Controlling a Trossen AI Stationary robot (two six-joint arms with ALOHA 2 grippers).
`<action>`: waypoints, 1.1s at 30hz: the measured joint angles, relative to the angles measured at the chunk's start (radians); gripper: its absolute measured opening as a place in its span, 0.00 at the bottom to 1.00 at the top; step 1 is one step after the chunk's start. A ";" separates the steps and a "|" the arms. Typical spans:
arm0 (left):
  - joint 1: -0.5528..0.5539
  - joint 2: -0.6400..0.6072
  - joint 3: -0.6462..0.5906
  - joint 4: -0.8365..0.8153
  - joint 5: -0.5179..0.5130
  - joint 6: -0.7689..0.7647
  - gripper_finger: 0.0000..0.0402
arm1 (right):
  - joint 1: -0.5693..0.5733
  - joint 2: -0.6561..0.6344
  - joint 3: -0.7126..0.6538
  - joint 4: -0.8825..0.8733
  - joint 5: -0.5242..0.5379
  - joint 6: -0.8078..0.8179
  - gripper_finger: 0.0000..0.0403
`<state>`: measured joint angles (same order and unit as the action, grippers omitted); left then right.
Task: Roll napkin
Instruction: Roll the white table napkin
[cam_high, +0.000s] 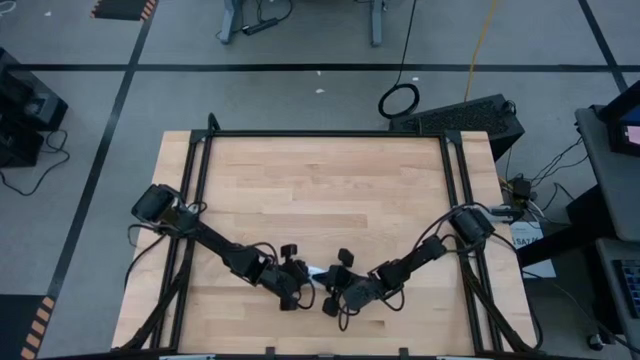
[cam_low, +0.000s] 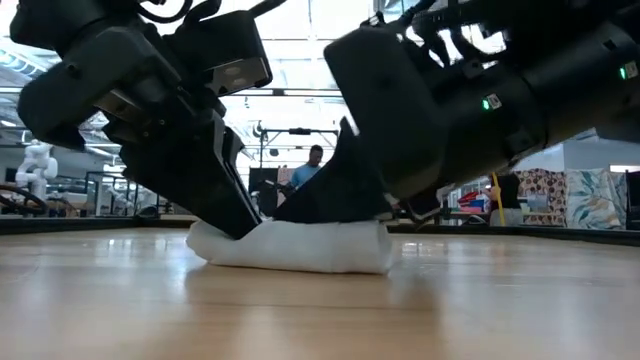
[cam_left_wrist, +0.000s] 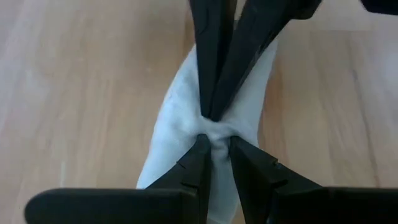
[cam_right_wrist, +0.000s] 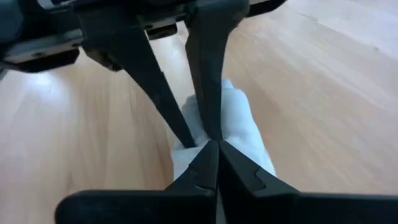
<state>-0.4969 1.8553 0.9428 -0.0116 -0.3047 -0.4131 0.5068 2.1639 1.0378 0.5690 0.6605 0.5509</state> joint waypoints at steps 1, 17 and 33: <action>-0.001 -0.008 0.000 -0.010 0.019 0.003 0.17 | -0.001 0.009 0.000 0.005 0.001 0.013 0.00; -0.039 -0.158 -0.034 -0.054 -0.019 0.202 0.17 | 0.005 0.021 0.000 0.042 -0.032 0.009 0.00; -0.035 -0.192 -0.201 0.181 -0.011 0.172 0.17 | 0.012 0.022 -0.002 0.053 -0.051 0.048 0.00</action>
<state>-0.5323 1.6635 0.7418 0.1694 -0.3156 -0.2411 0.5190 2.1864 1.0363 0.6220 0.6096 0.5987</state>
